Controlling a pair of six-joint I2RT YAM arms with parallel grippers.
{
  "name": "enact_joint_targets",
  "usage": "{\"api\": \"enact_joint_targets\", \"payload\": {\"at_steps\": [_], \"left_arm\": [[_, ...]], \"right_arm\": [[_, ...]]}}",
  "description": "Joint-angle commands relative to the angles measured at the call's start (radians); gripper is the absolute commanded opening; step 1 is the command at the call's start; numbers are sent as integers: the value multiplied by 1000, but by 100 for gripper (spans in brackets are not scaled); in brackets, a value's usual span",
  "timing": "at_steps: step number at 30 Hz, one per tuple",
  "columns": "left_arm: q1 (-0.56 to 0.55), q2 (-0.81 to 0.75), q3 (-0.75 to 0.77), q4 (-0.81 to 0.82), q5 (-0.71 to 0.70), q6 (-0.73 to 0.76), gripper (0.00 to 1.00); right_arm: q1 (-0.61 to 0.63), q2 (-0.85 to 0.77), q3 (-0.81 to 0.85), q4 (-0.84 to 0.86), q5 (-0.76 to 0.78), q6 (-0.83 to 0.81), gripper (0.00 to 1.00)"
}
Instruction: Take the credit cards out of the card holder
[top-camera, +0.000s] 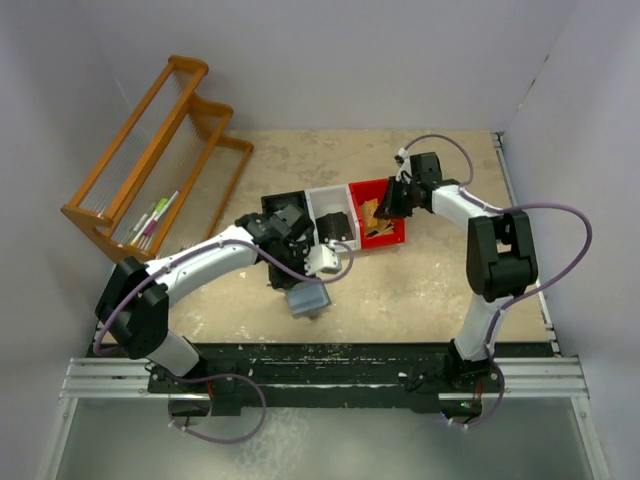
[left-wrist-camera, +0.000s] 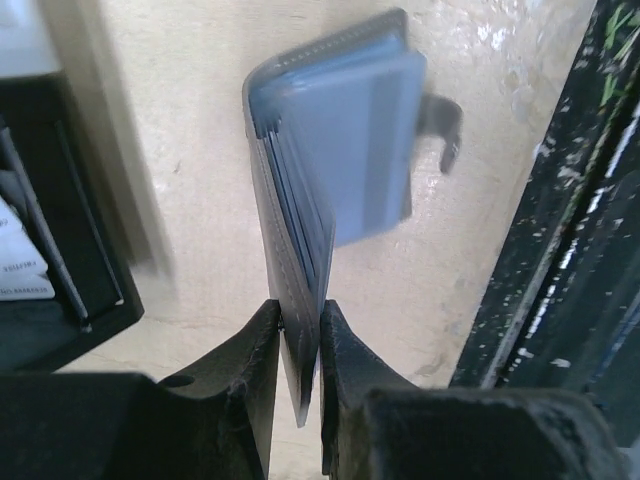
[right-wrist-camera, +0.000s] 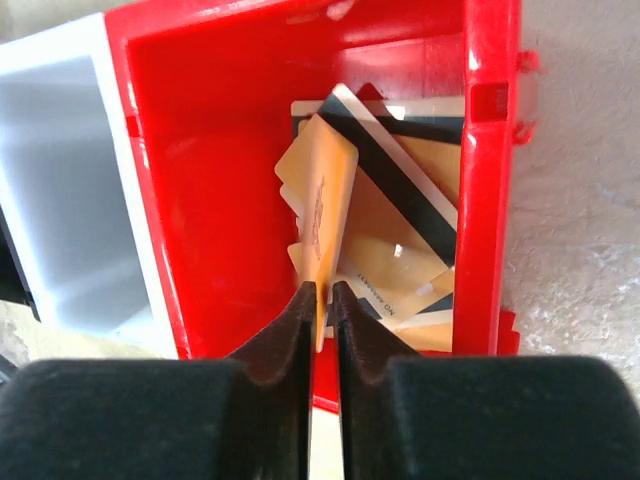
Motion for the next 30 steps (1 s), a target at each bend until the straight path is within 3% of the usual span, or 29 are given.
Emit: {"api": "enact_joint_targets", "payload": {"at_steps": [1, 3, 6, 10, 14, 20, 21, 22, 26, 30], "left_arm": [[-111, -48, -44, 90, -204, 78, 0], [-119, -47, -14, 69, -173, 56, 11], [-118, -74, 22, 37, -126, 41, 43], [-110, -160, 66, -38, -6, 64, 62], [18, -275, 72, -8, 55, 64, 98], [290, -389, 96, 108, 136, -61, 99], [333, -425, 72, 164, 145, -98, 99], [371, -460, 38, 225, 131, -144, 99], [461, -566, -100, 421, 4, -231, 99], [501, -584, -239, 548, -105, -229, 99]], "right_arm": [[18, -37, 37, -26, 20, -31, 23], [18, -82, 11, -28, 60, -27, 39], [19, -187, -35, -28, 122, -18, 56], [19, -373, -107, -25, 210, -15, 73], [19, -558, -193, 9, 328, 4, 76], [19, -945, -509, 183, 691, 94, 77], [19, -1003, -554, 206, 726, 94, 89], [19, -1080, -596, 214, 770, 91, 99], [19, -1248, -735, 243, 933, 148, 100], [19, -1270, -753, 232, 954, 61, 100]]}}
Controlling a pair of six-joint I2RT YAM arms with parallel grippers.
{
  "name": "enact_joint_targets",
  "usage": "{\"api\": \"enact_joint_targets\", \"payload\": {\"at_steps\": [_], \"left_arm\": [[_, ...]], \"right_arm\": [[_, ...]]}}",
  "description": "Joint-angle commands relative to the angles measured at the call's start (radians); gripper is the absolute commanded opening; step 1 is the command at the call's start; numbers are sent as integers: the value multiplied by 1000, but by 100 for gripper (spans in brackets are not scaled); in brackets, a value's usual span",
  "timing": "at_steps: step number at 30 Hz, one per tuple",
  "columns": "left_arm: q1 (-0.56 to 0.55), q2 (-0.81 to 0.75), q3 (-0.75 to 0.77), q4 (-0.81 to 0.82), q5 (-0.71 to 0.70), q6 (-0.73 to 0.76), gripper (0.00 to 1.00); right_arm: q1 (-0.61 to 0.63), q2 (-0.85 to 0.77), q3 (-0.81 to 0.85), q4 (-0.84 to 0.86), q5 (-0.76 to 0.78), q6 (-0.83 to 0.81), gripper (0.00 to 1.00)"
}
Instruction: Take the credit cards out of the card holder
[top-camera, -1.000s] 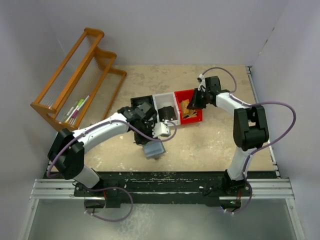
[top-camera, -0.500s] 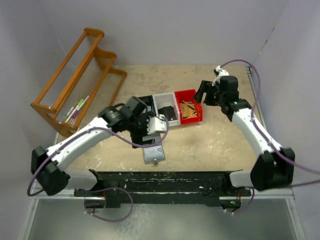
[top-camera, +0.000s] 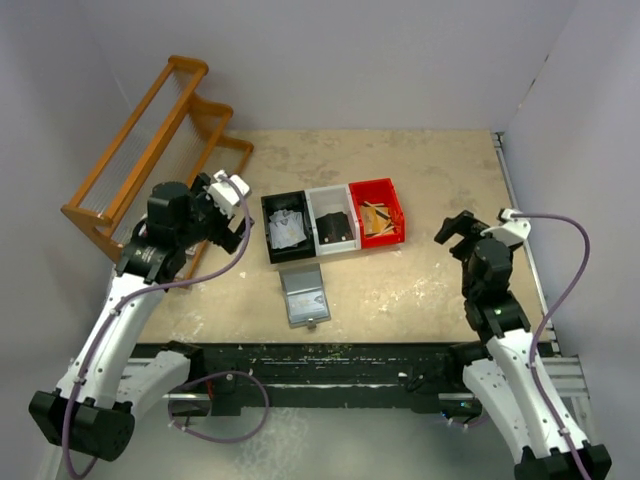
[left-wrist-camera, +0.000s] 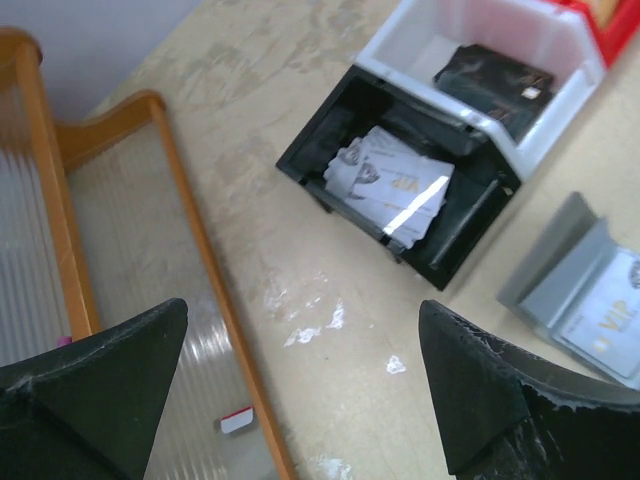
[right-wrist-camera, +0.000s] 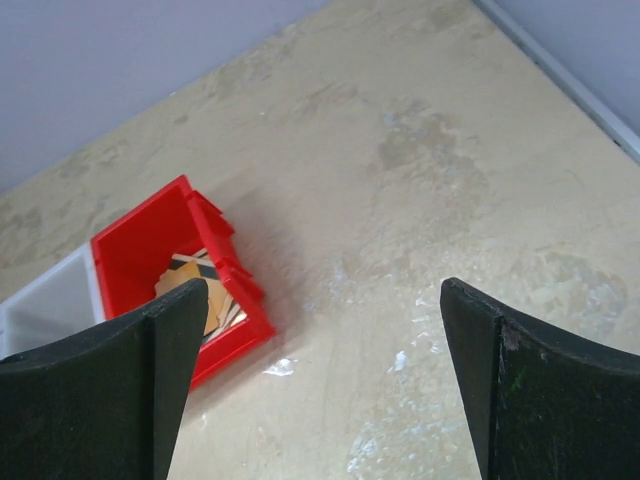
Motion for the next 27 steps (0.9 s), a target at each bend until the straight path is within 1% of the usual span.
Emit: {"api": "enact_joint_targets", "payload": {"at_steps": [1, 3, 5, 7, 9, 12, 14, 17, 18, 19, 21, 24, 27], "left_arm": [[42, 7, -138, 226, -144, -62, 99], [75, 16, -180, 256, -138, -97, 99], [126, 18, -234, 289, -90, -129, 99], [163, 16, -301, 370, -78, -144, 99], [196, 9, -372, 451, -97, -168, 99], [251, -17, -454, 506, -28, -184, 99], [269, -37, -501, 543, 1, -208, 99], [276, -55, -589, 635, 21, -230, 99], [278, -57, -606, 664, 23, -250, 99], [280, -55, -604, 651, 30, -265, 99], [282, -55, -612, 655, 58, -286, 99], [290, -85, -662, 668, 72, -279, 99], [303, -189, -786, 767, 4, -310, 99]], "right_arm": [[1, 19, 10, 52, 142, -48, 100], [1, 62, 40, 11, 184, -53, 100], [1, 88, 38, 20, 213, -99, 100], [1, 89, -6, 106, 223, -172, 100], [1, 57, -71, 201, 239, -211, 100], [1, -15, -182, 298, 220, -308, 100], [1, -61, -247, 329, 234, -311, 100], [0, -63, -231, 286, 266, -278, 100], [1, -48, -232, 268, 329, -263, 100], [1, -31, -235, 259, 375, -243, 100], [1, -8, -235, 233, 430, -185, 100], [1, -67, -276, 283, 345, -255, 99], [2, -188, -355, 348, 251, -337, 100]]}}
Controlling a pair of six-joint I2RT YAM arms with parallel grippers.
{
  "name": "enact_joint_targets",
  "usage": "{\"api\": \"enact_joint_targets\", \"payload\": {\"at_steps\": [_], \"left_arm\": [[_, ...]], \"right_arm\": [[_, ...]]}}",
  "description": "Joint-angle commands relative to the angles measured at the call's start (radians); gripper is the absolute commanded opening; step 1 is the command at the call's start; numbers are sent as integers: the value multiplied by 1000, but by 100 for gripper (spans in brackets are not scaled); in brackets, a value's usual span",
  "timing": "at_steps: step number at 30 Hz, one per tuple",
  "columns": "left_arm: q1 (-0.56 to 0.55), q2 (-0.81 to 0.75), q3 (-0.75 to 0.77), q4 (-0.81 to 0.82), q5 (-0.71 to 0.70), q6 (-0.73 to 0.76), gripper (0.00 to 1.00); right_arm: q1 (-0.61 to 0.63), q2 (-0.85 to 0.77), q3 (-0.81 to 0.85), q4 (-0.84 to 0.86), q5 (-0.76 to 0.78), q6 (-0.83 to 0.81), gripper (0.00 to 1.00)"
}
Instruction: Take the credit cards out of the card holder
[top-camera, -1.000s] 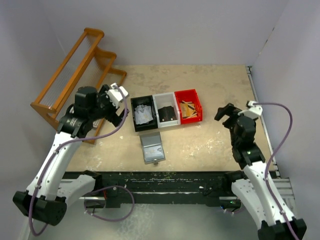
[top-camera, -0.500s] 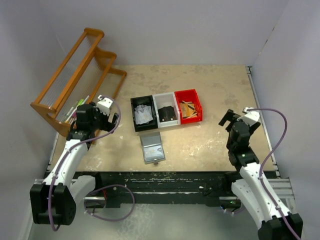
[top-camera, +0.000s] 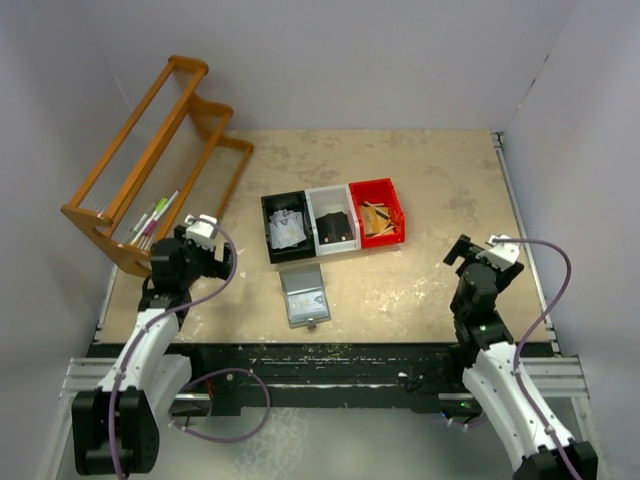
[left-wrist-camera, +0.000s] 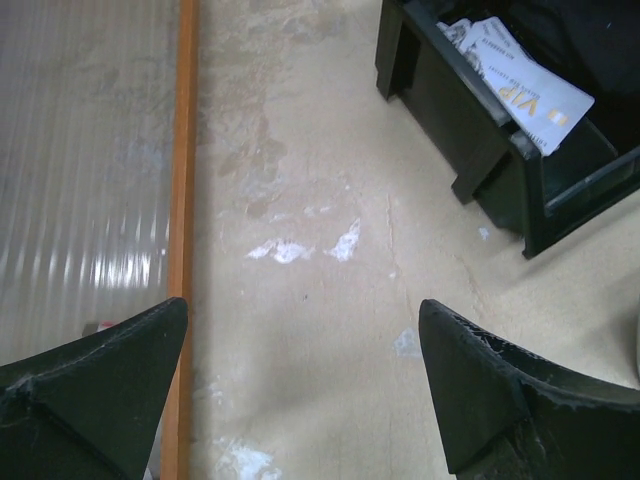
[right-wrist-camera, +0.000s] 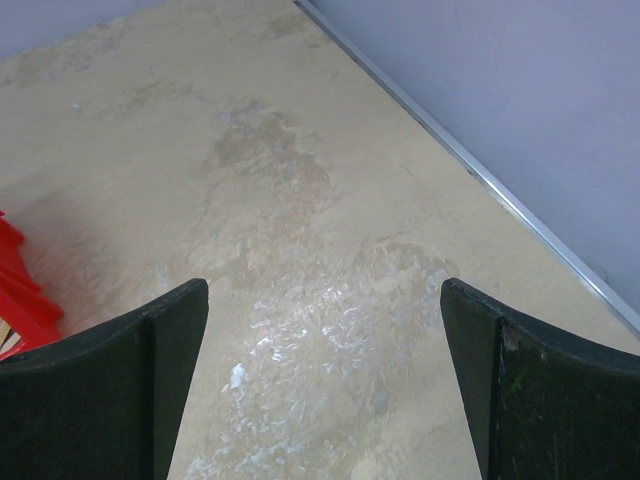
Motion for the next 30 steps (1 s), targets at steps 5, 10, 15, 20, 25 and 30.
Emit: {"api": "enact_joint_targets", "payload": {"at_steps": [5, 10, 15, 20, 25, 30], "left_arm": [[25, -325, -258, 187, -68, -76, 99], [25, -420, -320, 190, -191, -127, 99], [24, -381, -311, 202, -182, -118, 99], [23, -428, -319, 184, -183, -121, 99], [24, -393, -311, 195, -196, -121, 99], [23, -405, -313, 191, -194, -121, 99]], "right_arm": [[2, -255, -119, 88, -2, -64, 100], [2, -242, -145, 133, -37, -79, 100], [2, 7, -104, 254, -225, -145, 100], [2, 69, -85, 271, -234, -167, 100], [2, -93, -135, 225, -246, -158, 100], [2, -131, -153, 231, -302, -166, 100]]}}
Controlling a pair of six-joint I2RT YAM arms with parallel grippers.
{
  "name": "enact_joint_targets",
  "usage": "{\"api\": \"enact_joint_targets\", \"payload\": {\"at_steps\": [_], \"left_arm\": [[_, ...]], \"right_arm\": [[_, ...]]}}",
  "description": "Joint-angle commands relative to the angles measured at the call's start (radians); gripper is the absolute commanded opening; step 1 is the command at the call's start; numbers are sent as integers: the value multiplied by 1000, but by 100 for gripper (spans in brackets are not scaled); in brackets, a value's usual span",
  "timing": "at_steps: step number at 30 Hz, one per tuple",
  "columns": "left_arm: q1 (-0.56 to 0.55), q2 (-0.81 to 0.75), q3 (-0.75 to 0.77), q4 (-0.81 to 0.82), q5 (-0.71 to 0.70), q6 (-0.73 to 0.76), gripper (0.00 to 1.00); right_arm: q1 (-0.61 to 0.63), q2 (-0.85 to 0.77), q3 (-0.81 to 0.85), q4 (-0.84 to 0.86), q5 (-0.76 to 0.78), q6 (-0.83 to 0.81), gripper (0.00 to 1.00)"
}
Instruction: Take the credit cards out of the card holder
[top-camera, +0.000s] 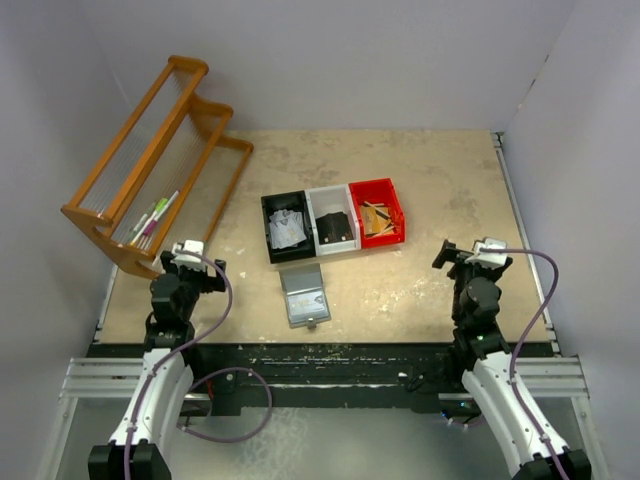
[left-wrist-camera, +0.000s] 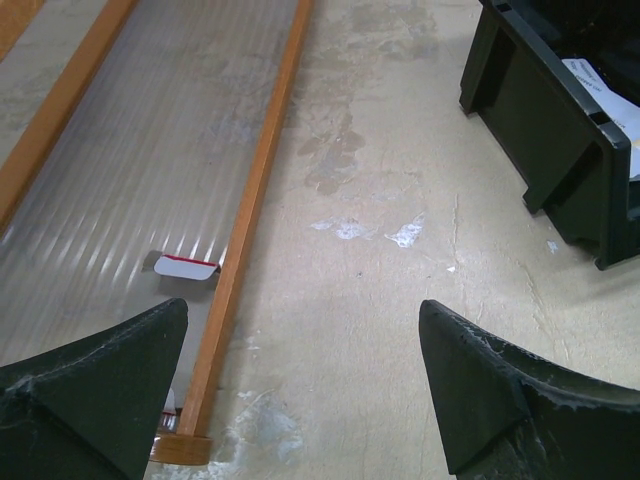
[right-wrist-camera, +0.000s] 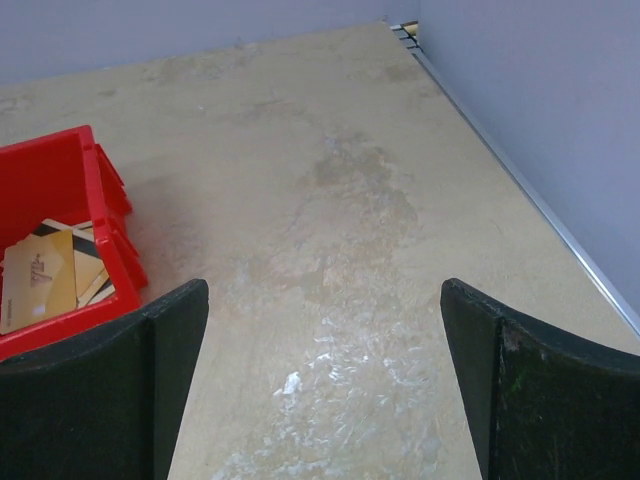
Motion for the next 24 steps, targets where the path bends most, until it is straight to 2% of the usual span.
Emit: {"api": "enact_joint_targets", "payload": {"at_steps": [1, 24], "left_arm": [[5, -1, 12, 49, -7, -24, 99], [5, -1, 9, 50, -7, -24, 99]], "right_arm": [[2, -9, -10, 30, -38, -15, 100], [2, -27, -10, 17, -40, -14, 100]]}}
